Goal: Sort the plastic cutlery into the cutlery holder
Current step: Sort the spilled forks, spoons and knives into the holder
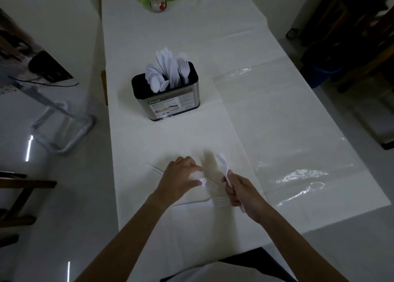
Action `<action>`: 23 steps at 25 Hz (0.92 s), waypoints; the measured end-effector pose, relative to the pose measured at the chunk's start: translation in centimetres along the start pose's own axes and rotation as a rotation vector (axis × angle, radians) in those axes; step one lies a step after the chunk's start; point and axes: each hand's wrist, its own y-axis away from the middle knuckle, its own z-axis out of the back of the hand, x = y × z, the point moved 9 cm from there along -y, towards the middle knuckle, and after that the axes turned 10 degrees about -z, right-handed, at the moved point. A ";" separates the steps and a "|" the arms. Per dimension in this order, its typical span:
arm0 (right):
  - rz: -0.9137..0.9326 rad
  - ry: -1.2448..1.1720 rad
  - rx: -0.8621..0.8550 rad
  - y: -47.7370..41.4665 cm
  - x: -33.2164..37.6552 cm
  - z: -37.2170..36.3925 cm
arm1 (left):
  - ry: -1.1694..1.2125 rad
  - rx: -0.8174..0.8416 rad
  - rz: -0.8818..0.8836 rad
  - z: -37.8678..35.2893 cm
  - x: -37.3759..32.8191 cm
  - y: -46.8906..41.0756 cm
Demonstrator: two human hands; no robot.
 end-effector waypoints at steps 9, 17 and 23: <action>0.031 -0.116 -0.064 1.4 -1.9 3.5 | 0.260 0.038 0.140 -0.6 -0.6 -2.1; 0.098 -0.004 -0.074 2.3 -0.5 3.0 | 1.113 -0.096 0.515 -1.3 -5.1 -1.8; 0.049 -0.160 0.043 2.0 -1.9 0.9 | 0.617 -0.228 0.408 -1.5 -3.6 -1.6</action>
